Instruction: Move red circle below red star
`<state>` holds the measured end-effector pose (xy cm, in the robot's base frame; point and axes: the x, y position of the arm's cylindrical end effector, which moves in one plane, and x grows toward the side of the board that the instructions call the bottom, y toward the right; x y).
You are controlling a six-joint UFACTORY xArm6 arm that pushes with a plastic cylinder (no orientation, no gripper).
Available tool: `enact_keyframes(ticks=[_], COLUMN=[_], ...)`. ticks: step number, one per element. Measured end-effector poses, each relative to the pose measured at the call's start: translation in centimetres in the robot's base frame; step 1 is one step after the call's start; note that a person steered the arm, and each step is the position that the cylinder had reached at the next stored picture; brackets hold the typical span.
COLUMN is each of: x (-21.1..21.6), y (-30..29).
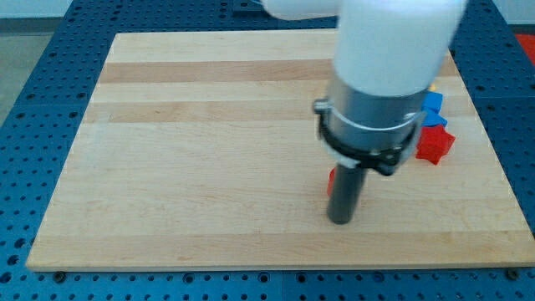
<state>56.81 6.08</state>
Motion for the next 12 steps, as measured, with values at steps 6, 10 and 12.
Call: enact_keyframes(ticks=[6, 10, 12], x=[-2.5, -3.4, -3.3], y=[6.2, 11.5, 12.1])
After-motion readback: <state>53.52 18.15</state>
